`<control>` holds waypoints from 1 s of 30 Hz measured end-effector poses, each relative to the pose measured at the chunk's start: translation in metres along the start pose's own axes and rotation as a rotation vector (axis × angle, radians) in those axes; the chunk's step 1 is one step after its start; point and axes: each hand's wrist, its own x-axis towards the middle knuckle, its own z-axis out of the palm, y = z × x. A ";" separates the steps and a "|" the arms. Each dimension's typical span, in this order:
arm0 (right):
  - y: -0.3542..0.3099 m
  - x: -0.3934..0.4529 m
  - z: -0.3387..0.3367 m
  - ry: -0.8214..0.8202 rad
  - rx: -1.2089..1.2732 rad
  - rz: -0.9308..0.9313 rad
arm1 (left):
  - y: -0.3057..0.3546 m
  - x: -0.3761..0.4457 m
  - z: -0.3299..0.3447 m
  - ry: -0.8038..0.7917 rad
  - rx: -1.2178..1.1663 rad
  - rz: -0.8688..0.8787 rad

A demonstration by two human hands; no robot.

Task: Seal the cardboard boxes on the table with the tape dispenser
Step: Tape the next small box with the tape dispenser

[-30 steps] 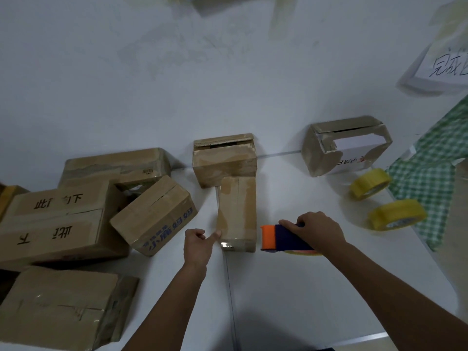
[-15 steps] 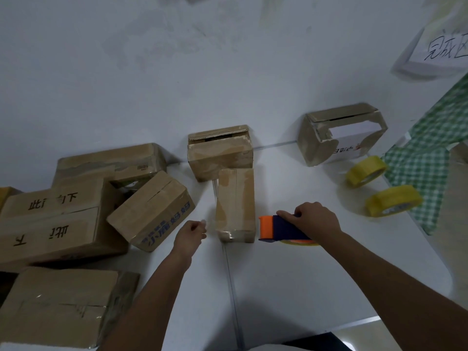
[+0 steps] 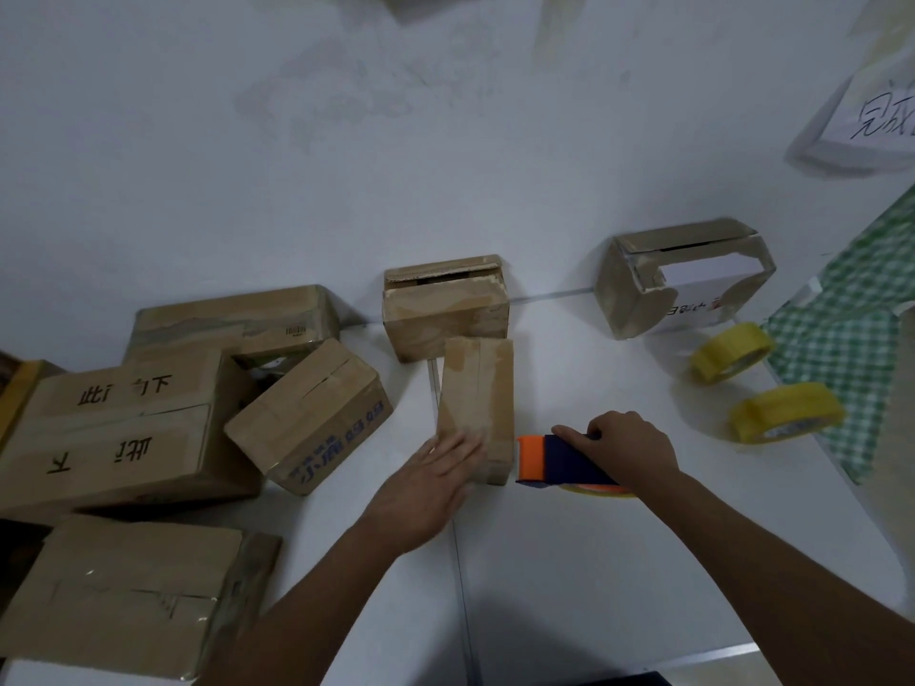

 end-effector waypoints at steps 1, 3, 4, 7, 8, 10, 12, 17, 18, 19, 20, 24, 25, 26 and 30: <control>0.001 0.000 0.000 -0.003 0.009 0.002 | -0.002 -0.002 0.005 -0.039 0.004 0.001; 0.003 0.000 0.001 -0.007 0.039 0.008 | -0.011 -0.005 0.009 -0.049 -0.010 -0.009; 0.004 0.000 0.001 -0.008 0.051 0.009 | -0.015 -0.004 0.006 -0.017 0.009 -0.005; 0.005 -0.001 0.002 -0.028 0.073 0.002 | -0.020 0.017 -0.014 0.164 0.113 0.034; 0.005 -0.001 0.002 -0.034 0.080 0.001 | -0.016 0.031 -0.023 0.190 0.116 0.056; 0.007 -0.002 0.003 -0.040 0.080 -0.002 | -0.005 0.061 -0.029 0.157 0.067 0.077; 0.010 -0.002 0.003 -0.044 0.073 -0.003 | 0.004 0.084 -0.020 0.095 0.033 0.008; 0.017 -0.001 0.003 -0.116 0.124 -0.014 | 0.003 0.086 0.006 0.031 0.195 -0.092; 0.018 -0.001 0.003 -0.131 0.131 -0.023 | 0.001 0.085 0.007 0.033 0.200 -0.086; 0.018 0.000 0.002 -0.136 0.128 -0.034 | -0.001 0.086 0.008 0.033 0.204 -0.085; 0.018 0.000 0.000 -0.133 0.122 -0.047 | -0.001 0.086 0.008 0.032 0.212 -0.086; 0.027 0.002 -0.005 -0.100 0.141 -0.077 | -0.002 0.087 0.011 0.024 0.260 -0.081; 0.032 0.002 -0.006 -0.105 0.144 -0.073 | -0.002 0.087 0.011 0.027 0.262 -0.074; 0.037 0.002 -0.007 -0.111 0.136 -0.069 | -0.002 0.087 0.010 0.030 0.262 -0.068; 0.060 -0.001 -0.007 -0.099 0.099 -0.033 | -0.001 0.087 0.008 0.031 0.239 -0.063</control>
